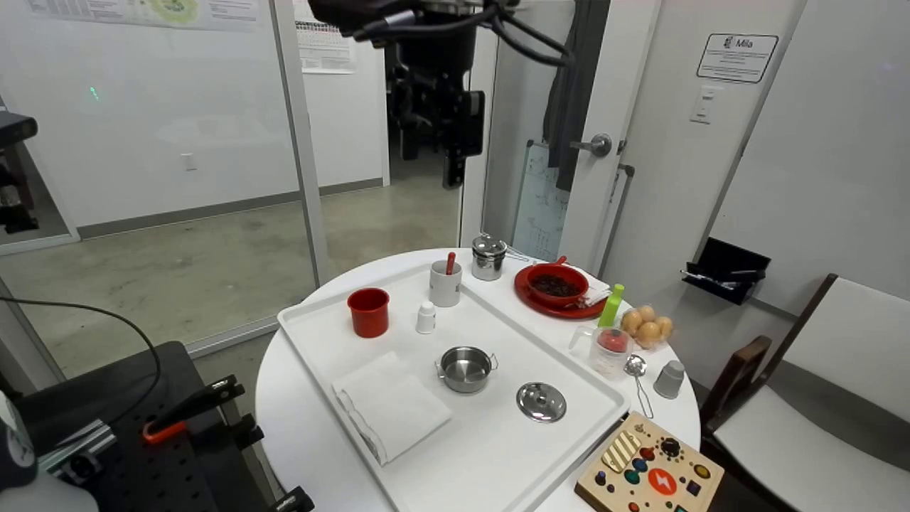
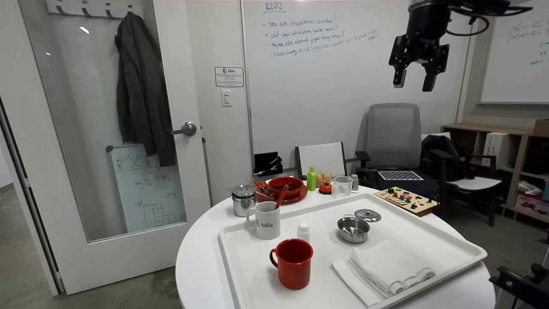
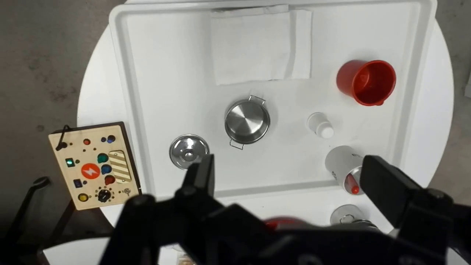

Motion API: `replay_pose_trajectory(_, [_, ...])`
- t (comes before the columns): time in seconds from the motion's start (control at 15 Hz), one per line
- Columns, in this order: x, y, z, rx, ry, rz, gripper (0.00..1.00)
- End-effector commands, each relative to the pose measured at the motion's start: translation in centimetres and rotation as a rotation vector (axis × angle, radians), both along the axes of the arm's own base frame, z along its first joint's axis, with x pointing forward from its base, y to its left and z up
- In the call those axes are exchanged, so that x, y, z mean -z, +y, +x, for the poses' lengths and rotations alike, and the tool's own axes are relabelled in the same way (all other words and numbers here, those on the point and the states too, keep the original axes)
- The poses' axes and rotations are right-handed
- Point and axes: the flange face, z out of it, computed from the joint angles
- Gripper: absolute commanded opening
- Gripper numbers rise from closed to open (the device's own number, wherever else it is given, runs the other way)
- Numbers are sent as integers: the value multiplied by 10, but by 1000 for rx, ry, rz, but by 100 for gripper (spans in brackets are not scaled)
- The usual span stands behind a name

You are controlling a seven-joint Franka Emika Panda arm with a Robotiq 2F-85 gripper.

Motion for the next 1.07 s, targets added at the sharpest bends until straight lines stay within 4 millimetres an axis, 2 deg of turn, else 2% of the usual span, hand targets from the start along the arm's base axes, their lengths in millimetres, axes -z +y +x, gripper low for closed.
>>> replay_pose_trajectory(0.0, [30,-10,55,21,8,-6,100])
replay_pose_trajectory(0.33, [84,-32,103,45,34,-42,100])
replay_pose_trajectory(0.73, [164,-71,140,103,133,-60,100])
replay_pose_trajectory(1.0, [207,-90,169,125,182,-72,100])
